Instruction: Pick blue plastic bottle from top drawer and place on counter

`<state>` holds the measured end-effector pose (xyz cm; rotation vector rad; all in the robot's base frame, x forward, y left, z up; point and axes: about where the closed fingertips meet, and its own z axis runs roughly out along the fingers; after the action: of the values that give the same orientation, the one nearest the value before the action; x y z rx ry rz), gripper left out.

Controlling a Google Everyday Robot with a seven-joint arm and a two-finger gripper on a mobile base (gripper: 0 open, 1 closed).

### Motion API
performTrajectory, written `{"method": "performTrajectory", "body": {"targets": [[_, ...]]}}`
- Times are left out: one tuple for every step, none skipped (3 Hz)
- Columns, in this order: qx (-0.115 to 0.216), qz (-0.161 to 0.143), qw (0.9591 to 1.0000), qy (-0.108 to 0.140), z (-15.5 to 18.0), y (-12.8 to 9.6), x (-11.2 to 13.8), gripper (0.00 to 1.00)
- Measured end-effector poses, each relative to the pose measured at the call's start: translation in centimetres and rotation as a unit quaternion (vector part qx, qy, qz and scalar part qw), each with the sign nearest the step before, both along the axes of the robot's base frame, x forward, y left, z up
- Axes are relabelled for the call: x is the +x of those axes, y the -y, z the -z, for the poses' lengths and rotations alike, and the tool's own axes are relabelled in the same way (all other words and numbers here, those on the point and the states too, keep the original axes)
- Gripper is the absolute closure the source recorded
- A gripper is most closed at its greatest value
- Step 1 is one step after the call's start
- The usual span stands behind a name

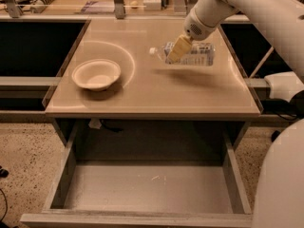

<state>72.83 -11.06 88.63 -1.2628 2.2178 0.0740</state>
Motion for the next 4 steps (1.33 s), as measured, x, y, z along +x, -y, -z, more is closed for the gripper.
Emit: {"method": "performTrajectory", "body": {"targets": [[0.0, 0.0, 1.0, 0.0, 0.03, -0.01, -0.01, 0.58], [0.0, 0.0, 1.0, 0.0, 0.03, -0.01, -0.01, 0.35], [0.0, 0.0, 1.0, 0.0, 0.03, -0.01, -0.01, 0.11], [0.0, 0.0, 1.0, 0.0, 0.04, -0.01, -0.01, 0.0]]}}
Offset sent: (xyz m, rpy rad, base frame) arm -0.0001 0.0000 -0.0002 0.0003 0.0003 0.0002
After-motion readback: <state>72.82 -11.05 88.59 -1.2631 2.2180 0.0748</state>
